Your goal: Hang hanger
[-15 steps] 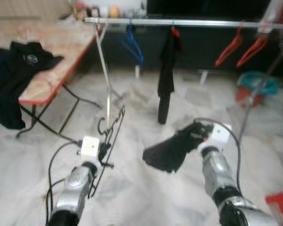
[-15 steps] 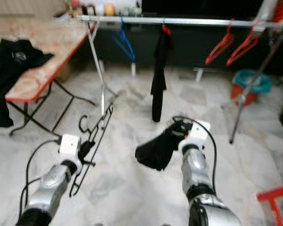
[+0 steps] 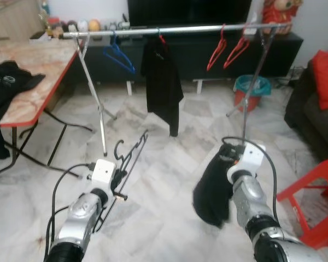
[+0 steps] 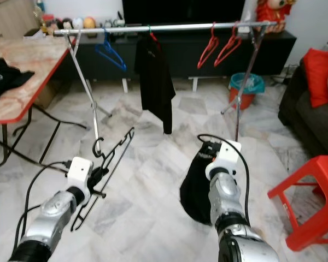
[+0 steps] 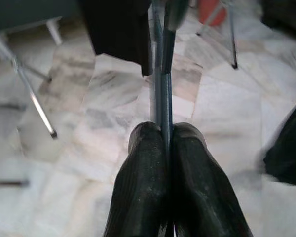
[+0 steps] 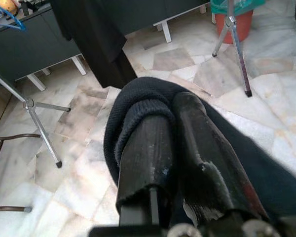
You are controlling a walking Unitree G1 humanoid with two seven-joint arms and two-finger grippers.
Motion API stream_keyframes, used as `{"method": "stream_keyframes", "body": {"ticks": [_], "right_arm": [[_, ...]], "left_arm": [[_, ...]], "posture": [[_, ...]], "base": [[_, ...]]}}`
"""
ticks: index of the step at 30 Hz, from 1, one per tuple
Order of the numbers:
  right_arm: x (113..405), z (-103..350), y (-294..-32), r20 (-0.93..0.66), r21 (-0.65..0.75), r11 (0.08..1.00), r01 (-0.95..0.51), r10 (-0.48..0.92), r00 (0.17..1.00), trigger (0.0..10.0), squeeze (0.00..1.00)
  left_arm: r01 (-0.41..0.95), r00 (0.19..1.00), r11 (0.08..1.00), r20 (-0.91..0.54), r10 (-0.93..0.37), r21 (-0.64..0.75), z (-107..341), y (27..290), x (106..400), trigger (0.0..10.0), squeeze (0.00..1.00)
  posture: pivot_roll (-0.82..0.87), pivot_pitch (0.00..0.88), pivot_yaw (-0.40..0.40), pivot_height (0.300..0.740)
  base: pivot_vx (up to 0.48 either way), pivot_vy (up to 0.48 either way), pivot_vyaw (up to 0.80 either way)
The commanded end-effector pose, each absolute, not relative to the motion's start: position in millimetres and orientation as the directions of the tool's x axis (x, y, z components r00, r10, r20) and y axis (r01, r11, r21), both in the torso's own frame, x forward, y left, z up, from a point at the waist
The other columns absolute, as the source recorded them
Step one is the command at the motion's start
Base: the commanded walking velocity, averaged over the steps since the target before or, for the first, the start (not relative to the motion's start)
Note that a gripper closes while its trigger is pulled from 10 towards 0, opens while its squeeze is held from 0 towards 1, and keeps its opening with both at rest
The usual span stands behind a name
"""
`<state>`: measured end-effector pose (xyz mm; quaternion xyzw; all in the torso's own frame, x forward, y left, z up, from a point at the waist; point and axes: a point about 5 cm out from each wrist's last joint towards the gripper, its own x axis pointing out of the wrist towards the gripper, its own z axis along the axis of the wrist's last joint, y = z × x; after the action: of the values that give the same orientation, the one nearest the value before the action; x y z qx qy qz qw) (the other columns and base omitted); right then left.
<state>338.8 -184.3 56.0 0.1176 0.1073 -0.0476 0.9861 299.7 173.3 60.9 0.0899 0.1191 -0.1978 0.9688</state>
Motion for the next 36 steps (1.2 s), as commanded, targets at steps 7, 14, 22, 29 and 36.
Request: {"method": "stream_keyframes", "body": {"ticks": [7, 14, 22, 29, 36], "right_arm": [[357.6, 77.9, -176.5, -0.218, 0.153, 0.987, 0.042, -0.008, 0.976, 10.0, 0.00], [362.5, 78.3, -172.2, -0.338, -0.044, 0.992, -0.122, 0.101, 0.936, 10.0, 0.00], [368.1, 87.0, -170.9, -0.329, -0.024, 0.989, -0.144, 0.128, 0.936, 10.0, 0.00], [368.1, 87.0, -170.9, -0.329, -0.024, 0.989, -0.144, 0.128, 0.936, 10.0, 0.00], [368.1, 87.0, -170.9, -0.329, -0.024, 0.989, -0.144, 0.128, 0.936, 10.0, 0.00]], "left_arm": [[0.599, 0.772, 0.779, -0.395, -0.499, 0.187, 70.1, 170.5, 295.6, 10.0, 0.00], [0.727, 0.659, 0.664, -0.447, -0.605, 0.173, 86.5, 169.4, 293.7, 10.0, 0.00], [0.757, 0.627, 0.634, -0.450, -0.636, 0.158, 97.3, 168.5, 295.0, 10.0, 0.00], [0.757, 0.627, 0.634, -0.450, -0.636, 0.158, 97.3, 168.5, 295.0, 10.0, 0.00], [0.757, 0.627, 0.634, -0.450, -0.636, 0.158, 97.3, 168.5, 295.0, 10.0, 0.00]], "posture": [[-0.05, 0.000, 0.031, 0.719], [-0.04, 0.000, 0.032, 0.719], [-0.04, 0.000, 0.033, 0.719], [-0.04, 0.000, 0.033, 0.719], [-0.04, 0.000, 0.033, 0.719]], "base": [[0.000, 0.000, 0.00], [0.000, 0.000, 0.00], [0.000, 0.000, 0.00], [0.000, 0.000, 0.00], [0.000, 0.000, 0.00]]}}
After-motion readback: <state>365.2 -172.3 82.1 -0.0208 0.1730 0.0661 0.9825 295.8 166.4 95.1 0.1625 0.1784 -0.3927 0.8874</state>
